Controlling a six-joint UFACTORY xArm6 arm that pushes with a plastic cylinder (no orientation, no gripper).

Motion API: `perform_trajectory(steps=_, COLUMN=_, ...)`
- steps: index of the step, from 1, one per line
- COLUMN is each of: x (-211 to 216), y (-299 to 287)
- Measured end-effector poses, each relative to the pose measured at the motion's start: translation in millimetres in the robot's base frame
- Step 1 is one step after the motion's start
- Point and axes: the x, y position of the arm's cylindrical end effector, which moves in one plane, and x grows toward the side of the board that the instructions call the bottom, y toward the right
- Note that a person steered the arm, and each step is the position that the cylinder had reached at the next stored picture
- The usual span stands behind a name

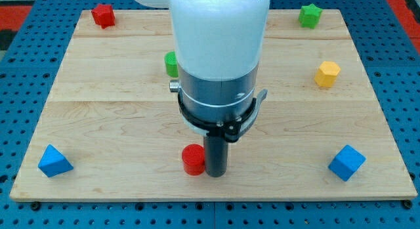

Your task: Slide the green circle towards the center left side of the board

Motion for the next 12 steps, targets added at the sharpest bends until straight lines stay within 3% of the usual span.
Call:
perform_trajectory(steps=1, x=-46, y=37)
perform_trajectory(steps=3, x=-201, y=42)
perform_trajectory(steps=8, x=-235, y=-108)
perform_trajectory(steps=12, x=-195, y=-177)
